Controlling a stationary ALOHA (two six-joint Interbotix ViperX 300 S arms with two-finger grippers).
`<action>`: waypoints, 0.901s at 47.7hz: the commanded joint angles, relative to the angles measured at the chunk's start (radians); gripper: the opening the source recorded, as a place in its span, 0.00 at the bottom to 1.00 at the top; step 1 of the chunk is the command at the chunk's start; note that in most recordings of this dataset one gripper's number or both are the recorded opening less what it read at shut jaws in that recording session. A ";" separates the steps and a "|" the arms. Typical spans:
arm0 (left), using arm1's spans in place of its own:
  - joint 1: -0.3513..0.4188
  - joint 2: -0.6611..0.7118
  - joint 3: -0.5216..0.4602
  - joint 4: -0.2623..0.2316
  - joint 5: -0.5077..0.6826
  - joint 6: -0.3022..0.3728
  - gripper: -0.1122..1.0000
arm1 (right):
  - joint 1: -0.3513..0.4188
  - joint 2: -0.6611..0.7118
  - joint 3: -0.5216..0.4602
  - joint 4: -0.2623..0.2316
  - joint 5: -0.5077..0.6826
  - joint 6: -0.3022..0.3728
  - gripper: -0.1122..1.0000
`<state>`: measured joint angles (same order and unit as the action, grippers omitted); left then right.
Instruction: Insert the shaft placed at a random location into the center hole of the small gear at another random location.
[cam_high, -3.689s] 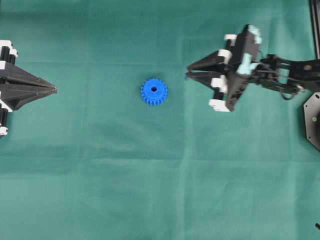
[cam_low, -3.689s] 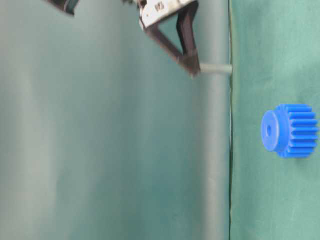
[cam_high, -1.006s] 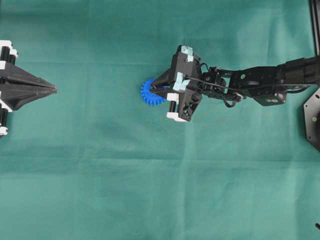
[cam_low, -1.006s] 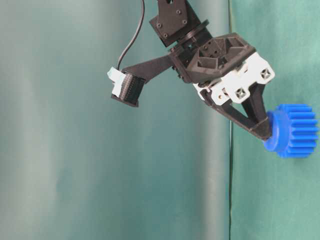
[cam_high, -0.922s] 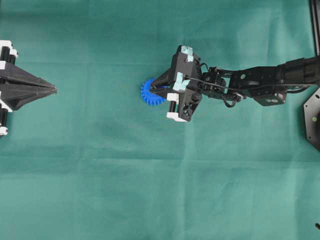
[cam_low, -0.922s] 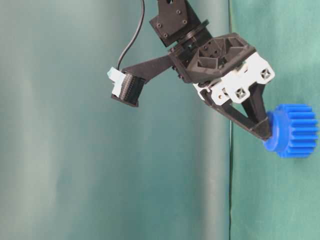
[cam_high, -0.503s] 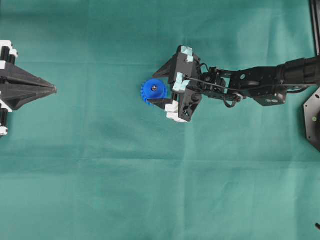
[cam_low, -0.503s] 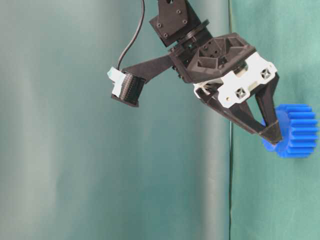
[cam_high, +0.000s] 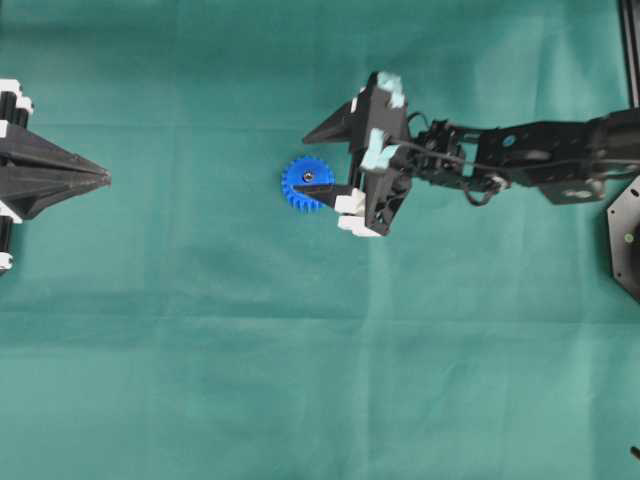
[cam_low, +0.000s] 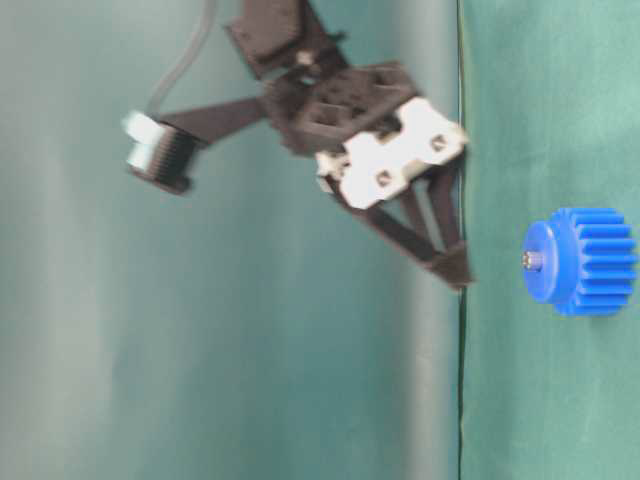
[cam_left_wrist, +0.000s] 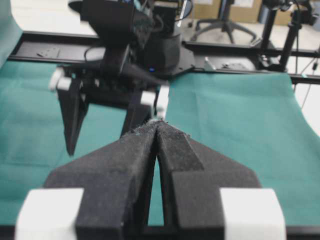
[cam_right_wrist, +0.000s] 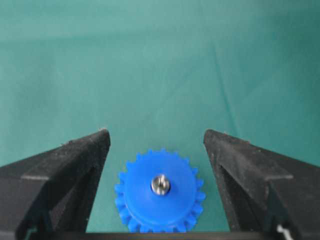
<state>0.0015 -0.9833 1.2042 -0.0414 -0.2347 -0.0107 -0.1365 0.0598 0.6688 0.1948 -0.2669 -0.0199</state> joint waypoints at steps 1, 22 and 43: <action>0.002 0.003 -0.011 -0.002 -0.005 -0.002 0.10 | 0.002 -0.060 -0.015 -0.003 0.014 -0.003 0.81; 0.002 0.002 -0.008 -0.002 0.009 -0.002 0.10 | 0.005 -0.150 0.048 0.000 0.037 -0.002 0.81; 0.002 0.002 -0.008 -0.003 0.017 -0.002 0.10 | 0.014 -0.505 0.327 0.008 0.060 0.008 0.81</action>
<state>0.0015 -0.9848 1.2057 -0.0430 -0.2132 -0.0107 -0.1258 -0.3758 0.9725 0.1963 -0.2132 -0.0138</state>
